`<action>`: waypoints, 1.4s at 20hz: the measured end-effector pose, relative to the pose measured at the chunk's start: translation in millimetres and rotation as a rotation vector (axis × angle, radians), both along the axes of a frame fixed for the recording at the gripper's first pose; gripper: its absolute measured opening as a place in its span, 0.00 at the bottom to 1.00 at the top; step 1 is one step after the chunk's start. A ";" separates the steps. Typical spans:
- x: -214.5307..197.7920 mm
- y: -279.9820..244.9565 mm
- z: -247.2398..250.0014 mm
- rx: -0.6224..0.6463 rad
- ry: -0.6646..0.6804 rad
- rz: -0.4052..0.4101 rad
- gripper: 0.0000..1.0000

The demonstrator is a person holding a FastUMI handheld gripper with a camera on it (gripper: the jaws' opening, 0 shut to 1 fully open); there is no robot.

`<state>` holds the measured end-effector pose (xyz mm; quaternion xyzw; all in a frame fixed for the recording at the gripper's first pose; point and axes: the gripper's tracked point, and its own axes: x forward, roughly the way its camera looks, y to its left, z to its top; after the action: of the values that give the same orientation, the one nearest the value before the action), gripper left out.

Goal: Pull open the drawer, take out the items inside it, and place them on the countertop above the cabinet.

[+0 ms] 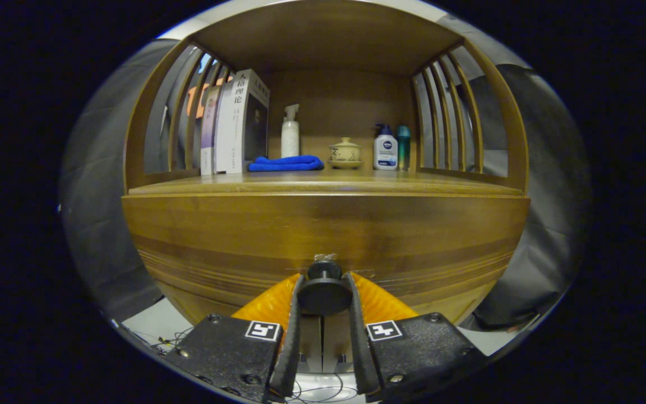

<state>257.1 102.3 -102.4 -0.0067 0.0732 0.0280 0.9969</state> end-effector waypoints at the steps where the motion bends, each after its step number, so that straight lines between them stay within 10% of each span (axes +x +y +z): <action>1: -0.8 -0.7 0.2 -0.001 0.002 0.001 0.43; 28: -121.0 -7.0 -17.6 0.006 -0.011 0.028 0.38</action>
<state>136.1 95.3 -120.0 -0.0051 0.0678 0.0421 0.9968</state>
